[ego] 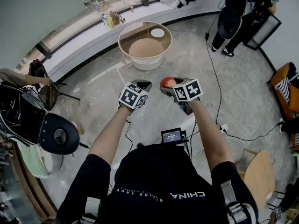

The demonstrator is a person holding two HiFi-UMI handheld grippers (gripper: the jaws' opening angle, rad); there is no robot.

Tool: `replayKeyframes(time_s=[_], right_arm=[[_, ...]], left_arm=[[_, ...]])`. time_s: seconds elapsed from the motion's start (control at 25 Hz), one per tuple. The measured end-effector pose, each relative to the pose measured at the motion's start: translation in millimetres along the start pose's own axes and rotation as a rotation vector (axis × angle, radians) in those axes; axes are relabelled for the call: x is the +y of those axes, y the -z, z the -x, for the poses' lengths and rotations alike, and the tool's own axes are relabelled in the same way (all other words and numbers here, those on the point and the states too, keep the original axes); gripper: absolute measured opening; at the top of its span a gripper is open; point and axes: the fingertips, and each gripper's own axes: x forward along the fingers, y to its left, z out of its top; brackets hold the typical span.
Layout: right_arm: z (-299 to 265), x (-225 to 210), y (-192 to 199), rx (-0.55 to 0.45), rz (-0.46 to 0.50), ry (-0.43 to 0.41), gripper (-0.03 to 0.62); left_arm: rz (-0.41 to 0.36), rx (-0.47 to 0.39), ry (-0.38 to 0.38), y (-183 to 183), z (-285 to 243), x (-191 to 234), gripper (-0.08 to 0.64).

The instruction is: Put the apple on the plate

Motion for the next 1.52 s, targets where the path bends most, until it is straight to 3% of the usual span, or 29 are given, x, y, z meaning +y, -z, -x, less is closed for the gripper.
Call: replayKeyframes(time_s=[0.96, 1.52], right_arm=[[-7.1, -21.9, 24.1, -0.003, -0.046, 0.026, 0.37], [29.4, -103.5, 20.5, -0.04, -0.101, -0.035, 0.37]], left_arm=[[-0.015, 0.026, 0.02, 17.5, -25.3, -0.2, 0.018], [-0.002, 0.073, -0.039, -26.4, -83.5, -20.0, 0.018]])
